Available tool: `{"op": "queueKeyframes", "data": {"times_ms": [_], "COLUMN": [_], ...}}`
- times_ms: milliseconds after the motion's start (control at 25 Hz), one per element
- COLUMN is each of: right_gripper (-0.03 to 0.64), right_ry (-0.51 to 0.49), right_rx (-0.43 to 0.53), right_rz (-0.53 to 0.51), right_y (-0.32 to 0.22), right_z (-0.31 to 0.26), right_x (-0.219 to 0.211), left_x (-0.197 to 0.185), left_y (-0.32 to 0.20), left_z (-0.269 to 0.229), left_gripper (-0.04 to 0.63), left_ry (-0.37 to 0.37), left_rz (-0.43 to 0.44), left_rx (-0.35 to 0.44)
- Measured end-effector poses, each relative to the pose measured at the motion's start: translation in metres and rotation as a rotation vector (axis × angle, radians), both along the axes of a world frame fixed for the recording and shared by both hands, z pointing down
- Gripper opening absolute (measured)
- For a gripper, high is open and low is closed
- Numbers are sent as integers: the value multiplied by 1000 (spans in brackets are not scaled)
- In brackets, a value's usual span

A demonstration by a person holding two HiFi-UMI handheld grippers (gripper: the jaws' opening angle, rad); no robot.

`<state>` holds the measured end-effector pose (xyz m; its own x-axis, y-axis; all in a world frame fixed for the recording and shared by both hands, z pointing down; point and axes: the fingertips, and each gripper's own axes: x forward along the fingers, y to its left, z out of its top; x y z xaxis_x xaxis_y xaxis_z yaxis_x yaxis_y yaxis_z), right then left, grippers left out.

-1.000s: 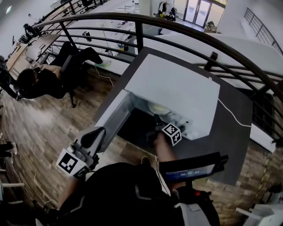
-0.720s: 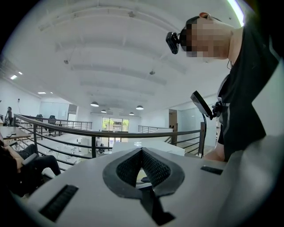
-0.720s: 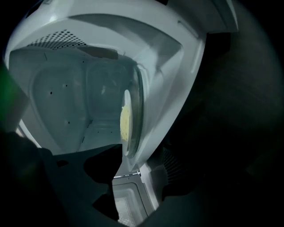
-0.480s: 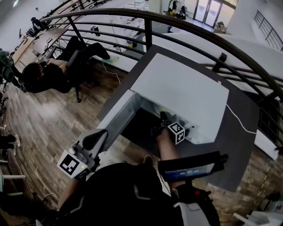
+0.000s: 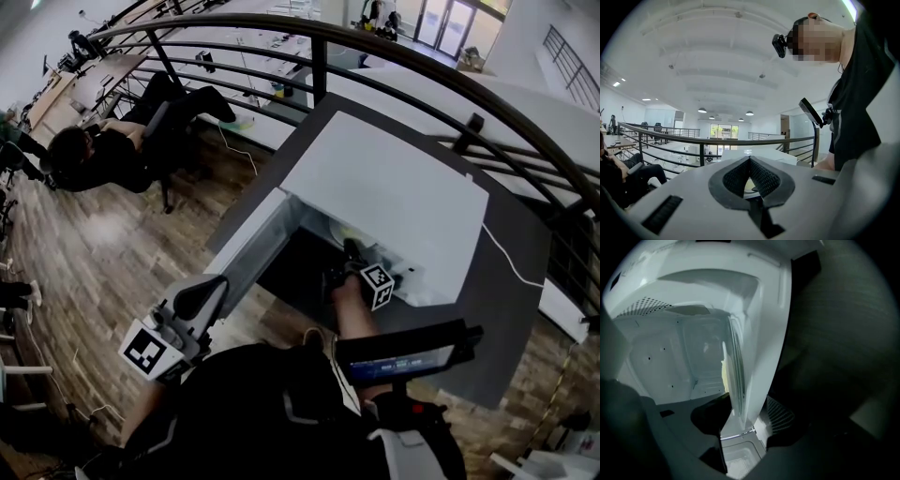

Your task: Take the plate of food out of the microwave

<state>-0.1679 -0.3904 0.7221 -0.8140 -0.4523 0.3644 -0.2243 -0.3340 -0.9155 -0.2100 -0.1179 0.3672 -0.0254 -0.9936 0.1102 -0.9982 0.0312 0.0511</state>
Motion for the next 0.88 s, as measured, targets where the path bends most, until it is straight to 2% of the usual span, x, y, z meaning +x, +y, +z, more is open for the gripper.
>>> {"op": "queueKeyframes", "data": {"times_ms": [200, 400, 640, 720, 880], "right_gripper": [219, 119, 81, 34, 18], "right_ry": [-20, -42, -61, -72, -76], "right_rx": [7, 24, 30, 46, 52], "right_rz": [-5, -7, 17, 31, 38], "right_y": [1, 4, 5, 3, 4], "right_z": [-1, -8, -14, -16, -20], "right_x": [3, 1, 7, 11, 15], "left_x": [-2, -6, 0, 3, 4], "left_y": [-2, -5, 1, 4, 8], "left_z": [3, 4, 3, 4, 1], "left_gripper": [5, 5, 5, 5, 5], "left_ry": [1, 2, 1, 1, 3], "left_rz": [10, 27, 45, 49, 52], "left_rx": [1, 3, 11, 12, 20]}}
